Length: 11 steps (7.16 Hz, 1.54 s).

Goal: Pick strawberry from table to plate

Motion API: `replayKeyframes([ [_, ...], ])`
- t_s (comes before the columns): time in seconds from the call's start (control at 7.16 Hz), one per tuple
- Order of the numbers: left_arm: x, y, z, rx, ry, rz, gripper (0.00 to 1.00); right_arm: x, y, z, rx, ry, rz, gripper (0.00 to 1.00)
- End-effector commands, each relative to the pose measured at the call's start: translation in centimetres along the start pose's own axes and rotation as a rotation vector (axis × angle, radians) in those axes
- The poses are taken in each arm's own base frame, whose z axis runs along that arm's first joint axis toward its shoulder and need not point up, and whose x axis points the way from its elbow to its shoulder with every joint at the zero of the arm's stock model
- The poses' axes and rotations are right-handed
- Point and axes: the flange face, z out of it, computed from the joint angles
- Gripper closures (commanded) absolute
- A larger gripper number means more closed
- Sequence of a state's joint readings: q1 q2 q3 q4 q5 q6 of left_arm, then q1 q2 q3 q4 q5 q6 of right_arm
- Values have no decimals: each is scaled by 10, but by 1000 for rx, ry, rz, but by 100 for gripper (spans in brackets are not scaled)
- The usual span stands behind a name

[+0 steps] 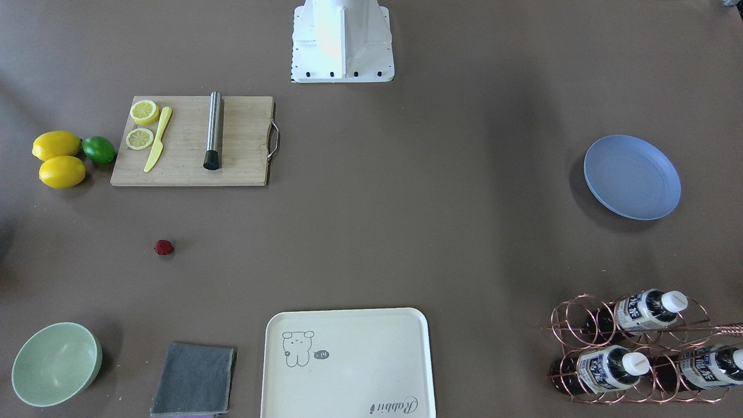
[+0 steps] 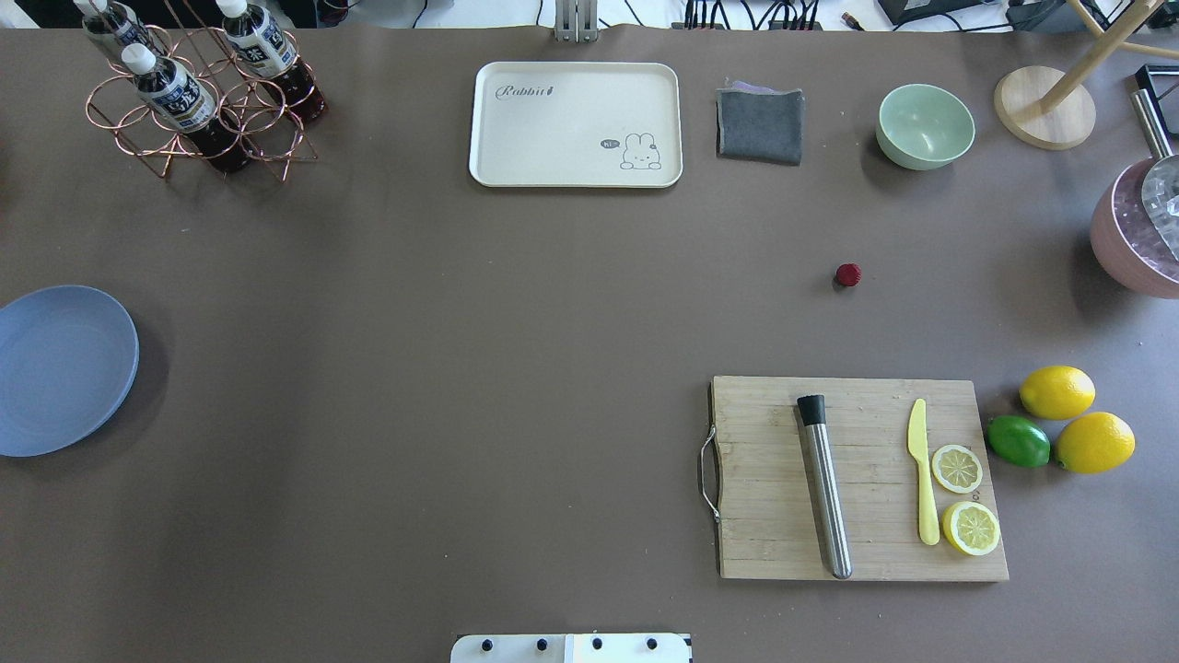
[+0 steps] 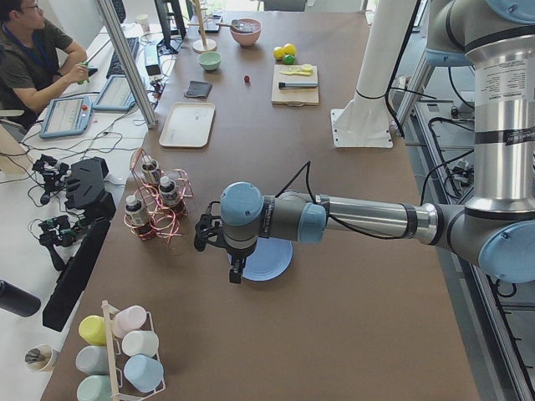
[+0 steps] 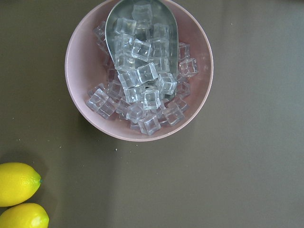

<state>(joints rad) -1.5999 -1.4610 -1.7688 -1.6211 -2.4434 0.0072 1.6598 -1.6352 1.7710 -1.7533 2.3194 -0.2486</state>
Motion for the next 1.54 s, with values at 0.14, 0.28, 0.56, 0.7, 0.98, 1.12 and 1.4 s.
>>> replayKeyframes([
  [0.14, 3, 2, -2, 6, 12, 6, 2, 0, -1, 0, 1, 0, 0, 0],
  [0.28, 0, 2, 0, 1, 6, 7, 2, -1, -1, -1, 2, -1, -1, 0],
  [0.56, -1, 3, 2, -4, 2, 9, 2, -1, -1, 0, 1, -6, -1, 0],
  [0.7, -1, 0, 5, -8, -5, 6, 2, 0, -1, 2, -2, -7, 2, 0],
  [0.98, -2, 2, 3, -5, -39, 5, 2, 0, 1, 2, -3, -10, 3, 0],
  [1.12, 1, 1, 0, 1, -37, 10, 2, 1, 2, 3, -5, -8, 3, 0],
  [1.4, 1, 2, 0, 1, -39, 13, 2, 2, 5, 6, -9, -12, 6, 0],
])
